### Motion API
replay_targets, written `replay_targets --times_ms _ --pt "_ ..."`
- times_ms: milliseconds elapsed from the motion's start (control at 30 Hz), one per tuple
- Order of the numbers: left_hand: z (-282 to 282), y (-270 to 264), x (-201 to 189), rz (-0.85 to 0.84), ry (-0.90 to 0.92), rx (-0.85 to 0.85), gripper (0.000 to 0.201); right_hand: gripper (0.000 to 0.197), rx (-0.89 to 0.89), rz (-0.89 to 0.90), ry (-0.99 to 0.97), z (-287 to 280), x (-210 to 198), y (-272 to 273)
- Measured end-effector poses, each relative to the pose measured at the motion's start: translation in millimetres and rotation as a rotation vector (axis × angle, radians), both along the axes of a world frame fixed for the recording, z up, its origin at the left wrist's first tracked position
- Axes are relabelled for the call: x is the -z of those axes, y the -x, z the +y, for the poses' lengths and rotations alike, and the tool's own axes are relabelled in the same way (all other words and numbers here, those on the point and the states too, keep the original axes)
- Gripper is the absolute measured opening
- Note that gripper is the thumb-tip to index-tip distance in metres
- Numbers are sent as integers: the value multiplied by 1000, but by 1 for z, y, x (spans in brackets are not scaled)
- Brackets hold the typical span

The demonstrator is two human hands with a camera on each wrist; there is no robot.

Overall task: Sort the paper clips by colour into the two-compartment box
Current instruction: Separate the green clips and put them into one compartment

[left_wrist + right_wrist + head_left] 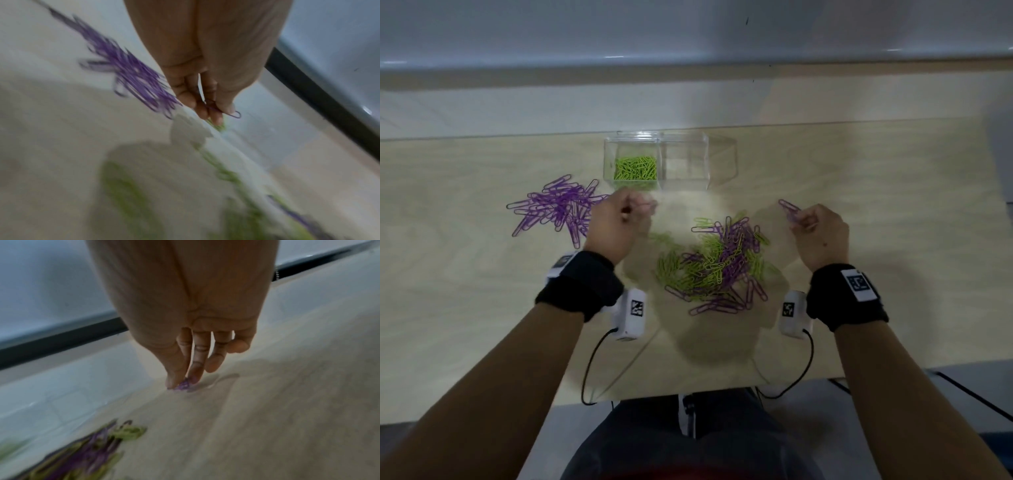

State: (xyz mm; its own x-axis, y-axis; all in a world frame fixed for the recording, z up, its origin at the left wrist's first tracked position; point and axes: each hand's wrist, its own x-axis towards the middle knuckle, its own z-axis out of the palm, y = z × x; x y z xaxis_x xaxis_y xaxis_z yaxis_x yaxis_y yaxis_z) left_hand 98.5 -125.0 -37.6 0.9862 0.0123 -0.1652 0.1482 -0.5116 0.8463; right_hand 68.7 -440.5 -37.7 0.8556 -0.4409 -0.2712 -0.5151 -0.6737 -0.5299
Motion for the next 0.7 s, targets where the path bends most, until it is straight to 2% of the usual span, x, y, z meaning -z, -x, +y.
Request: replay_targets --times_ms 100,167,233,333,433,533,600,700 --pt "34 6 11 -127 -384 3 10 11 -139 1 193 14 -1 1" --pt "32 9 12 -204 -528 52 12 13 -222 -41 263 35 -8 -5" --pt "10 11 11 -191 -484 123 12 18 -300 -9 280 59 -11 -12" --pt "-40 16 12 -53 -486 274 18 32 -332 128 300 86 -5 -19" --pt "-73 18 13 57 -520 245 22 40 -296 245 264 94 5 -23" --pt "-80 13 14 119 -526 212 13 30 -209 263 92 94 14 -26" --pt "-74 9 13 125 -445 255 12 17 -139 211 -58 91 14 -27" --pt "-60 8 10 84 -259 375 10 24 -85 138 -225 84 5 -25"
